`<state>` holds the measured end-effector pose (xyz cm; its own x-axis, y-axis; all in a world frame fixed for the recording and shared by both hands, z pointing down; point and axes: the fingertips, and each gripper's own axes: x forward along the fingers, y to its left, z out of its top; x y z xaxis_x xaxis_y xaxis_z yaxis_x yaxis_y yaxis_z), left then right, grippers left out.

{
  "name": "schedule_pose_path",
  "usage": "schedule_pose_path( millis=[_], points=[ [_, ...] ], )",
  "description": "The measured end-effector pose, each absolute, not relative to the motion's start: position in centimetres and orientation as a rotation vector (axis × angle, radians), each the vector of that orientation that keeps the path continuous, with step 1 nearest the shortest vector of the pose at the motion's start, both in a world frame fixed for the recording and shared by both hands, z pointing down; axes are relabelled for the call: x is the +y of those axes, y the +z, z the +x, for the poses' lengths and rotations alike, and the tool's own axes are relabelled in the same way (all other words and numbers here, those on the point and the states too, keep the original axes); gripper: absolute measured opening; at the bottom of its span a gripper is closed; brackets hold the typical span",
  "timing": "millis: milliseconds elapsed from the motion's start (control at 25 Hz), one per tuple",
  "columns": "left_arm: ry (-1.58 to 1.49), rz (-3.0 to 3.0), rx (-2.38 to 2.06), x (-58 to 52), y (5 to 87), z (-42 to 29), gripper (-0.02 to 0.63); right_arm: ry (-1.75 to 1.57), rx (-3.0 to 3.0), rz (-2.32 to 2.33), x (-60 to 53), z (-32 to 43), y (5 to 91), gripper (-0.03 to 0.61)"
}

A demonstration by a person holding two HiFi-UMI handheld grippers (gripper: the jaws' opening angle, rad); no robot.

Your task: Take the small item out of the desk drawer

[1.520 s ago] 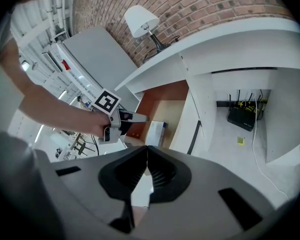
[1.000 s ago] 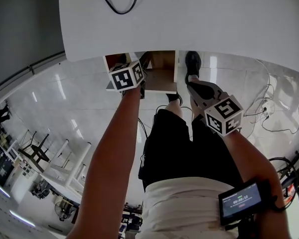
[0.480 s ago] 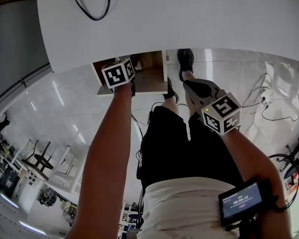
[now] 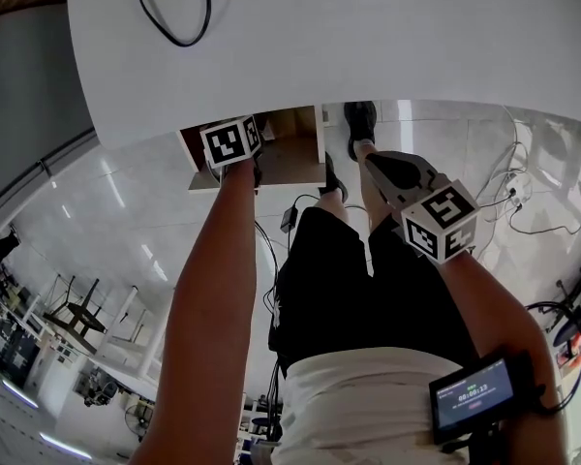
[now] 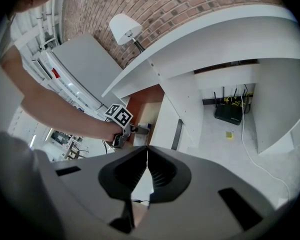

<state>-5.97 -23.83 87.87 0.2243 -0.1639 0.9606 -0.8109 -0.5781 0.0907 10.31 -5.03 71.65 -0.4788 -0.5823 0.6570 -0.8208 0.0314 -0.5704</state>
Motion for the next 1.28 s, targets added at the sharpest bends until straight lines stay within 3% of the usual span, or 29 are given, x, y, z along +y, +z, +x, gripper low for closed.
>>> schedule_pose_path(
  millis=[1280],
  points=[
    [1.332,2.036,-0.852,-21.7,83.6,-5.3,0.388,1.359,-2.129,1.287,-7.8,8.7,70.1,0.006]
  ],
)
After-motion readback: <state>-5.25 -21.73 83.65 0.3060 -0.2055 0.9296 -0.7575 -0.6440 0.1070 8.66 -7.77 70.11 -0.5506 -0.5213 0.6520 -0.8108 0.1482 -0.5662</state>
